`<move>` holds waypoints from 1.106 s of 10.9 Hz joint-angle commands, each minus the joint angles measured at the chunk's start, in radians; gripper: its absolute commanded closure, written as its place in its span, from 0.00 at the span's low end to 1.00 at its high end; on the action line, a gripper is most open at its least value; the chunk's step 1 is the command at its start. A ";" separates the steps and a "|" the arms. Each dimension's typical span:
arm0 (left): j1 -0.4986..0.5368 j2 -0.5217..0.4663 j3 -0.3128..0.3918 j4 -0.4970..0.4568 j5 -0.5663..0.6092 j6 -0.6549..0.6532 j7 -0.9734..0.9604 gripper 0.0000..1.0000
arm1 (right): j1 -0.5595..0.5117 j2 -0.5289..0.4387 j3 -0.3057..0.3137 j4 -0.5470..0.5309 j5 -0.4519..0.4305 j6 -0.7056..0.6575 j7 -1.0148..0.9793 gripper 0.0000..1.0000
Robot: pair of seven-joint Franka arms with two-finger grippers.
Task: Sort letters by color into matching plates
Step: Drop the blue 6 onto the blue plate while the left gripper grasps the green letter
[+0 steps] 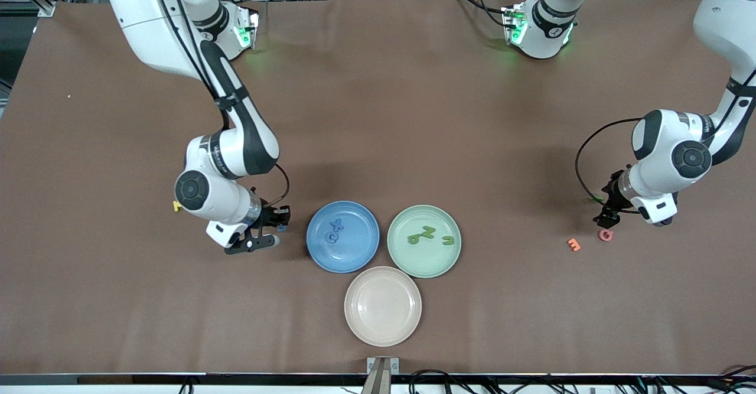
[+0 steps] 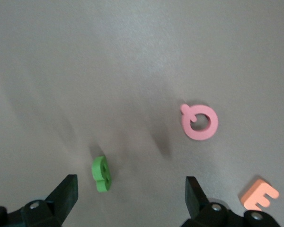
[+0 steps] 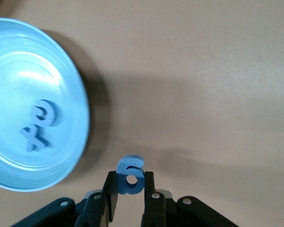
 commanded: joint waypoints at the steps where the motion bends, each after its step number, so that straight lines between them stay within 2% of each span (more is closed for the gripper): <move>1: 0.014 0.009 -0.011 -0.020 0.050 0.049 0.000 0.00 | 0.041 0.006 -0.004 0.049 0.012 -0.052 0.148 1.00; 8: 0.030 0.054 -0.007 -0.011 0.096 0.080 0.000 0.00 | 0.115 0.087 -0.004 0.167 0.004 -0.069 0.478 1.00; 11: 0.027 0.069 -0.007 -0.008 0.099 0.081 0.000 0.00 | 0.130 0.101 -0.004 0.170 0.001 -0.069 0.501 1.00; 12: 0.025 0.070 -0.007 -0.010 0.101 0.090 -0.001 0.00 | 0.132 0.109 -0.004 0.181 0.001 -0.069 0.503 0.95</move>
